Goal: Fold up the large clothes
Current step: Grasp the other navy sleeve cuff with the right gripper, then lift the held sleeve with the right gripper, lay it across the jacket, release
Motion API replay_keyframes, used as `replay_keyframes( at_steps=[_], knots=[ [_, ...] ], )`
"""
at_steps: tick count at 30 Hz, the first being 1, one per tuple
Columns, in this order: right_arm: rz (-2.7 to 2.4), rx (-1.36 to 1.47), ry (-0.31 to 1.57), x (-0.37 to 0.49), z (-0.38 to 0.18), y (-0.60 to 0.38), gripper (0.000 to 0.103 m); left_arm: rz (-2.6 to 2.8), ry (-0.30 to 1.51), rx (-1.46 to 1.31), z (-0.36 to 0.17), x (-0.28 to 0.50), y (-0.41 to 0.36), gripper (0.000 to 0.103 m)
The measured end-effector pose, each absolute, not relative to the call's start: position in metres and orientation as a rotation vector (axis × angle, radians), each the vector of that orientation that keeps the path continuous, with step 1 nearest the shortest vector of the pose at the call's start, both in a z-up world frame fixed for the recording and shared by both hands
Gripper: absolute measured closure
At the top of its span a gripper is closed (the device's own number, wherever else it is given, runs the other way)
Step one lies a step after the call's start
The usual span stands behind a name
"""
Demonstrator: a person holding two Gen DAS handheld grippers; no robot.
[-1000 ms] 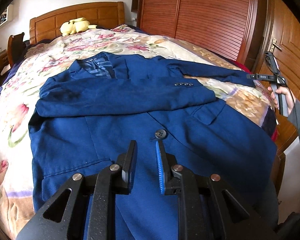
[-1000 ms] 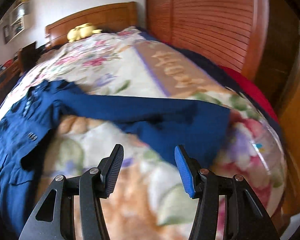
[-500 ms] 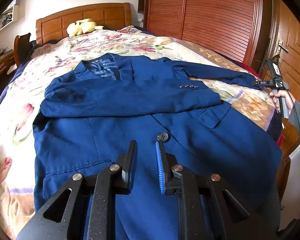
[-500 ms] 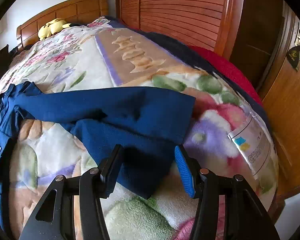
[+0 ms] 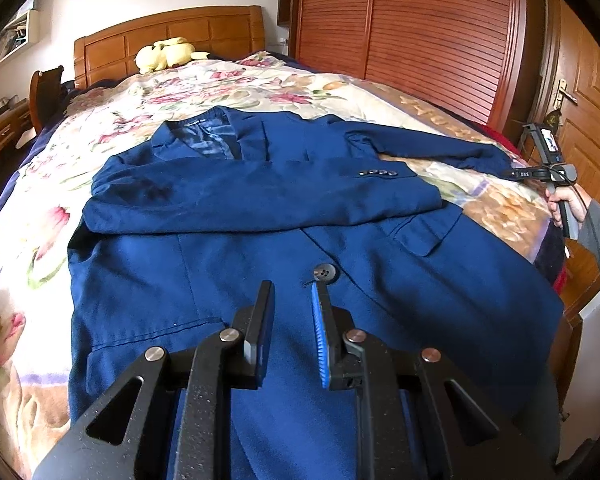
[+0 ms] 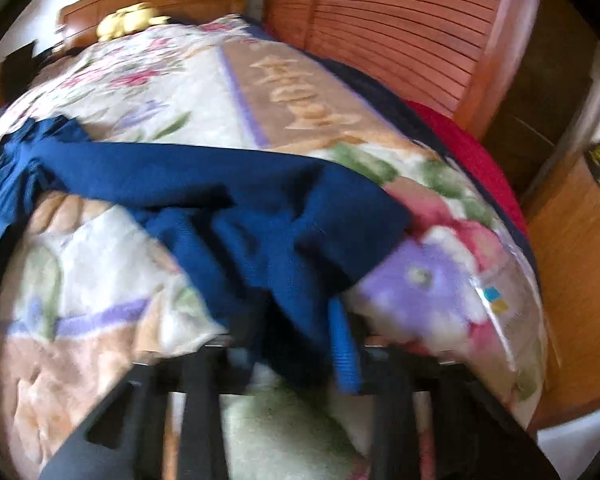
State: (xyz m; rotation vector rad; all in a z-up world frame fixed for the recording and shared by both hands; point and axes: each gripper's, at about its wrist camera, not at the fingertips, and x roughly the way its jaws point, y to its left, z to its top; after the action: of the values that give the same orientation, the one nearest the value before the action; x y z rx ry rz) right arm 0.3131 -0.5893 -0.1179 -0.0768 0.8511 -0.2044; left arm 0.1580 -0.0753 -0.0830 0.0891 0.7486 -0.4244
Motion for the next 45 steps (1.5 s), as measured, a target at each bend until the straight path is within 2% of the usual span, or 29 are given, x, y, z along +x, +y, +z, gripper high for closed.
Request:
replay_keyframes(
  at_steps=[5, 14, 22, 27, 33, 41, 43, 45],
  knots=[
    [-0.18, -0.153, 0.815, 0.315, -0.097, -0.576, 0.09, -0.41, 0.739, 0.088, -0.077, 0.153, -0.065, 0.084],
    [-0.118, -0.214, 0.572, 0.317, 0.022, -0.523, 0.091, -0.37, 0.701, 0.055, -0.065, 0.142, -0.036, 0.084],
    [0.044, -0.309, 0.341, 0.3, 0.14, -0.4, 0.091, -0.326, 0.664, 0.004, -0.056, 0.129, -0.002, 0.084],
    [0.264, -0.333, 0.232, 0.262, 0.181, -0.303, 0.091, -0.26, 0.625, -0.025, -0.049, 0.118, 0.026, 0.084],
    [0.467, -0.423, 0.251, 0.228, 0.163, -0.213, 0.091, -0.22, 0.622, -0.043, -0.051, 0.11, 0.051, 0.084],
    [0.585, -0.421, 0.504, 0.226, 0.074, -0.18, 0.09, -0.208, 0.649, -0.044, -0.06, 0.111, 0.057, 0.084],
    [0.605, -0.423, 0.572, 0.224, 0.059, -0.178, 0.084, -0.211, 0.657, -0.041, -0.062, 0.113, 0.054, 0.084],
    [0.626, -0.431, 0.596, 0.226, 0.057, -0.179, 0.07, -0.216, 0.661, -0.037, -0.064, 0.114, 0.05, 0.084]
  ],
)
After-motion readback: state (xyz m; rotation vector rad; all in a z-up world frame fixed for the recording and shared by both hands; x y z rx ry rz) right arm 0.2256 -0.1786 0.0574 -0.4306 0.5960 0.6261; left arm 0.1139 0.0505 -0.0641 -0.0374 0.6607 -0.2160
